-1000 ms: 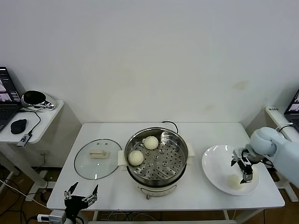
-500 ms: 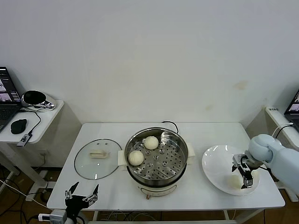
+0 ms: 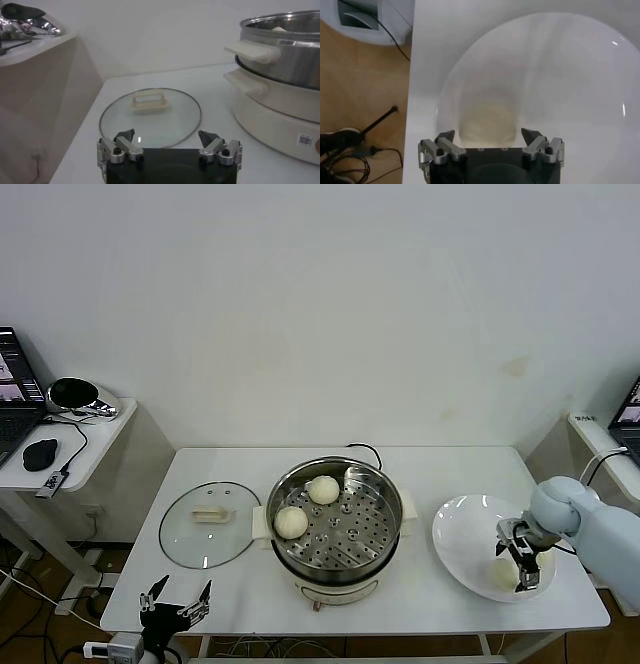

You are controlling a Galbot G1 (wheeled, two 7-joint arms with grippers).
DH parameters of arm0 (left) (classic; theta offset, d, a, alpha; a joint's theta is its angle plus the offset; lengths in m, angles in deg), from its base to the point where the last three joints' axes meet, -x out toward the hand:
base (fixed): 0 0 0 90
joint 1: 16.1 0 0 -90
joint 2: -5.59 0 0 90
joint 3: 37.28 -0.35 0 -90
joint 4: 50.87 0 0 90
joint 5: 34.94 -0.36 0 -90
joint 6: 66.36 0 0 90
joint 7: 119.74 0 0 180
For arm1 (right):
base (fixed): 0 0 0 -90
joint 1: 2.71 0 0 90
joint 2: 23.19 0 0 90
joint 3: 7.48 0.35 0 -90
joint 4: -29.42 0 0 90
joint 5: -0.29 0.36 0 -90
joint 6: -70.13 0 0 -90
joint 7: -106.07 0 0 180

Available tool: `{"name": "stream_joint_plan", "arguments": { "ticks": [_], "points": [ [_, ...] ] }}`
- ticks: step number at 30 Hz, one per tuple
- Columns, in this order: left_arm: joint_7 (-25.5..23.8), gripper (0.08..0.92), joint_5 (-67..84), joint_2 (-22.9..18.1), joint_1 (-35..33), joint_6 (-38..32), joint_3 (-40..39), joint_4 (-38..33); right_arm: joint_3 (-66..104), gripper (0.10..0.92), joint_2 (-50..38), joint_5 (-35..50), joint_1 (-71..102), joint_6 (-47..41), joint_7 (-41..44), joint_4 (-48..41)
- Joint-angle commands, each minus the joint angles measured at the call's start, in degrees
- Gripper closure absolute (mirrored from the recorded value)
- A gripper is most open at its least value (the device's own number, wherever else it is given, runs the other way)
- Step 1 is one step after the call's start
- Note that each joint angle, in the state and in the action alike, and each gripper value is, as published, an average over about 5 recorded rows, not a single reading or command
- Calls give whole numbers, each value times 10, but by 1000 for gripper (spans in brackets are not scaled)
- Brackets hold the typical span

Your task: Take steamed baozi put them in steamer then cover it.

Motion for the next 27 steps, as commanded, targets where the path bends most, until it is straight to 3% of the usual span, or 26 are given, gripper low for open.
{"name": "stream_joint_plan", "arguments": {
  "ticks": [1, 11, 19, 27],
  "points": [
    [0, 177, 0, 0, 0, 0, -1, 0, 2, 360, 1, 0, 3, 0, -2, -2],
    [1, 177, -5, 1, 4, 0, -2, 4, -19, 437, -21, 33, -38, -2, 2, 6],
    [5, 177, -6, -2, 20, -1, -11, 14, -141, 457, -35, 113, -220, -19, 12, 24],
    [11, 177, -8, 4, 27, -2, -5, 14, -255, 460, 49, 199, -436, -15, 36, 8]
  ]
}}
